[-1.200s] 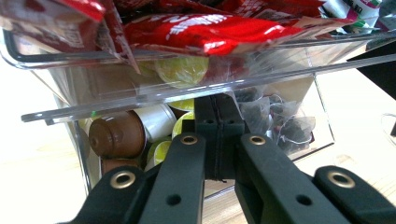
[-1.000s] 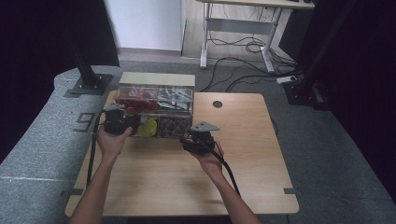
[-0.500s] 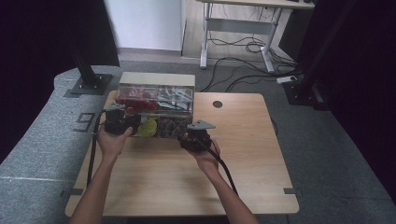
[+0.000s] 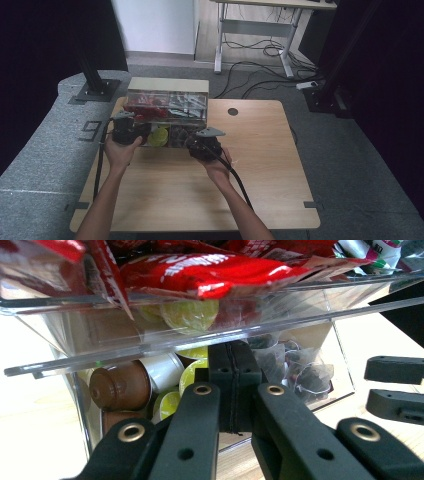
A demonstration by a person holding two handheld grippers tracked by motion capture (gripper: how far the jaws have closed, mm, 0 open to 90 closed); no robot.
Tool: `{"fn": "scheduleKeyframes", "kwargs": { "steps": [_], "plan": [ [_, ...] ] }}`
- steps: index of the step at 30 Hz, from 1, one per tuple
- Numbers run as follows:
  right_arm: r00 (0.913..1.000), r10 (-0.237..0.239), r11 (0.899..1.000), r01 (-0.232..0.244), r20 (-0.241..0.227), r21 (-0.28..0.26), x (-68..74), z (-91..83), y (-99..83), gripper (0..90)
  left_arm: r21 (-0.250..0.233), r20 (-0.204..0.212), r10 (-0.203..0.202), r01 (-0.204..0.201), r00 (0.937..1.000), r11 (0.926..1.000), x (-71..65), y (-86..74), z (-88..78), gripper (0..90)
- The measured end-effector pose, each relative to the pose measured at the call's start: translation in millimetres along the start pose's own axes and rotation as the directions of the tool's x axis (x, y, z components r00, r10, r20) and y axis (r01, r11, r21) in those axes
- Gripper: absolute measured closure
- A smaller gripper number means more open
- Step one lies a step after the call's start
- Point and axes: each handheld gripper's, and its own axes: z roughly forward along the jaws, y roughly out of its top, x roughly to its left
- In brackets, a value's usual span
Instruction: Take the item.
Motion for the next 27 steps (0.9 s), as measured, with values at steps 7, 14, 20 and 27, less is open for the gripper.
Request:
{"fn": "scheduleKeyframes", "kwargs": {
  "steps": [7, 14, 20, 27],
  "plan": [
    [0.9998, -0.001, 1.000, 0.001, 0.019, 0.004, -1.4, 5.4, 0.2, 54.6, 0.001, 0.001, 0.000, 0.000, 1.0000, 1.0000, -0.2, -0.2, 0.4, 90.0],
    [0.9997, 0.001, 1.000, -0.001, 0.024, 0.012, -1.5, 12.6, 1.0, 54.7, 0.003, 0.005, -0.001, 0.001, 1.0000, 1.0000, -1.5, -0.3, 1.5, 90.0],
    [0.9991, 0.003, 1.000, -0.004, 0.042, 0.011, -2.3, 18.4, 1.8, 55.3, 0.007, 0.003, 0.002, -0.002, 1.0000, 1.0000, -1.0, 1.1, 1.1, 90.0],
    [0.9971, 0.012, 1.000, -0.013, 0.074, 0.010, -7.0, 22.8, 1.1, 55.6, 0.009, 0.003, 0.002, -0.002, 1.0000, 1.0000, -0.7, 0.9, 1.1, 90.0]
  ]
}}
